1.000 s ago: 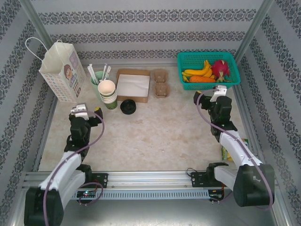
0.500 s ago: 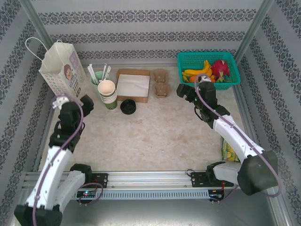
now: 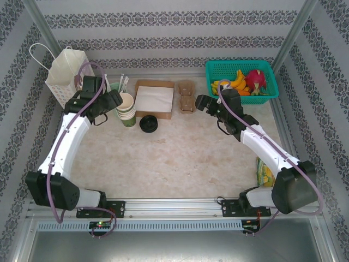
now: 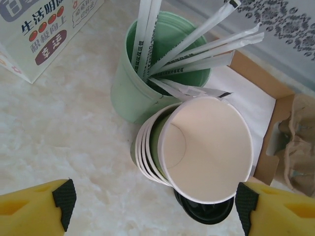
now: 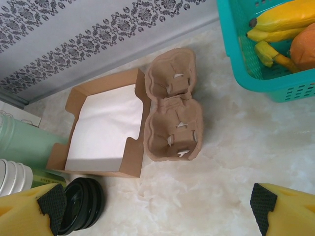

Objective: Pack the takeout coffee

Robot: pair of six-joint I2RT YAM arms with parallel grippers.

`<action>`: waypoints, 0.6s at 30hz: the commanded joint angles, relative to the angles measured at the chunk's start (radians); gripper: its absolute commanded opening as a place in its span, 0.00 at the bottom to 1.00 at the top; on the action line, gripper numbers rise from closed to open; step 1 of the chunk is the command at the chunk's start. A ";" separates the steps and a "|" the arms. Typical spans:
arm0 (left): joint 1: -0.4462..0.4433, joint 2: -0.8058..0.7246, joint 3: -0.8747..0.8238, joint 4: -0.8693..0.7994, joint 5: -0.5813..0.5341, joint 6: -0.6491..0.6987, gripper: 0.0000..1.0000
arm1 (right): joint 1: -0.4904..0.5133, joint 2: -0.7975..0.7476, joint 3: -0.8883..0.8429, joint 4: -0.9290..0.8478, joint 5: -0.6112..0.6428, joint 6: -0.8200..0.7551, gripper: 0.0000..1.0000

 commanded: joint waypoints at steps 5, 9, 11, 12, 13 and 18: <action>-0.008 0.166 0.170 -0.200 -0.003 0.135 0.65 | 0.011 0.012 0.077 -0.083 -0.007 -0.041 0.98; -0.008 0.251 0.246 -0.238 -0.002 0.181 0.50 | 0.035 0.022 0.109 -0.120 0.005 -0.107 0.98; -0.008 0.286 0.276 -0.255 0.010 0.193 0.43 | 0.052 0.021 0.112 -0.121 0.013 -0.134 0.98; -0.008 0.299 0.286 -0.258 0.011 0.194 0.41 | 0.061 0.021 0.111 -0.118 0.012 -0.149 0.98; -0.008 0.306 0.292 -0.258 0.012 0.196 0.38 | 0.069 0.021 0.112 -0.116 0.011 -0.159 0.98; -0.008 0.315 0.293 -0.245 0.019 0.194 0.28 | 0.109 0.025 0.122 -0.110 0.017 -0.218 0.98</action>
